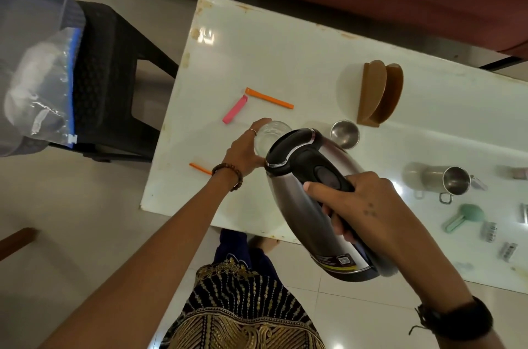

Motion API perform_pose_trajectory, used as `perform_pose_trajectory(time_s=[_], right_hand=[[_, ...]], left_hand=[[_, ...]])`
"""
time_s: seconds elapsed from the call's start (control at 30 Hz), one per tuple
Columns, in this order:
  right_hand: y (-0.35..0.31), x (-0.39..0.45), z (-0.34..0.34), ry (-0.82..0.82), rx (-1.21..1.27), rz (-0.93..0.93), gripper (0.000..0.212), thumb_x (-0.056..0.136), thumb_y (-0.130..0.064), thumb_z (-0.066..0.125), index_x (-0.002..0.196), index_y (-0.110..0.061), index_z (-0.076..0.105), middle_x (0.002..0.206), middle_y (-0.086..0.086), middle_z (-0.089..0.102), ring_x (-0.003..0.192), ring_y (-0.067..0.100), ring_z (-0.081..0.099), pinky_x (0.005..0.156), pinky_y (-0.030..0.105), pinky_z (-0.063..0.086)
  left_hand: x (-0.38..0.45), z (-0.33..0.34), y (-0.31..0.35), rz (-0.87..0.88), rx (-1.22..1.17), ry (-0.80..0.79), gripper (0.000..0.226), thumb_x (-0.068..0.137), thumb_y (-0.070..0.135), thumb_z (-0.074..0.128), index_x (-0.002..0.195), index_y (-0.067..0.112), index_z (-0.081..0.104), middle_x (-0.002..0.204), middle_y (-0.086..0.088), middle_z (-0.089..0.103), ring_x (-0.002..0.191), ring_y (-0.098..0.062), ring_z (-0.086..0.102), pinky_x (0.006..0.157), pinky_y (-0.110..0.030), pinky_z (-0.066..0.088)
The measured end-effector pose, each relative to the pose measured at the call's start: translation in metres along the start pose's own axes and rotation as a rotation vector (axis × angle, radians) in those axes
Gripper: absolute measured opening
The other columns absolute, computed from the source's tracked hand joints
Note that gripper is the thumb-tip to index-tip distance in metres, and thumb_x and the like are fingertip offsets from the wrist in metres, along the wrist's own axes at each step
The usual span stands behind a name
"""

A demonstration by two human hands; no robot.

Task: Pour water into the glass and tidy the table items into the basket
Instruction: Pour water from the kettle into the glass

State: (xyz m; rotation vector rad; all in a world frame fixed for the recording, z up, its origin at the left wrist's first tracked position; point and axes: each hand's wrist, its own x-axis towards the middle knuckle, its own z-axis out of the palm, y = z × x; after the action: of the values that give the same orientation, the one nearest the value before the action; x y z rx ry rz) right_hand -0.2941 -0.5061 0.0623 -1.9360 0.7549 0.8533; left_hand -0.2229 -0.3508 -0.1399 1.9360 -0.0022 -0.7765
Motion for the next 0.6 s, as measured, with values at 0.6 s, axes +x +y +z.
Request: perform_pose_trajectory(time_s=[0.6], right_hand=[[-0.0055, -0.0025, 0.005, 0.019, -0.039, 0.035, 0.039, 0.081, -0.037, 0.063, 0.062, -0.003, 0.062, 0.035, 0.002, 0.054, 0.031, 0.012, 0.046, 0.043, 0.022, 0.043]], left_hand=[[-0.0011, -0.0006, 0.0001, 0.004, 0.012, -0.018, 0.089, 0.063, 0.01, 0.077, 0.138, 0.024, 0.03, 0.142, -0.001, 0.042, 0.129, -0.026, 0.039, 0.108, -0.044, 0.036]])
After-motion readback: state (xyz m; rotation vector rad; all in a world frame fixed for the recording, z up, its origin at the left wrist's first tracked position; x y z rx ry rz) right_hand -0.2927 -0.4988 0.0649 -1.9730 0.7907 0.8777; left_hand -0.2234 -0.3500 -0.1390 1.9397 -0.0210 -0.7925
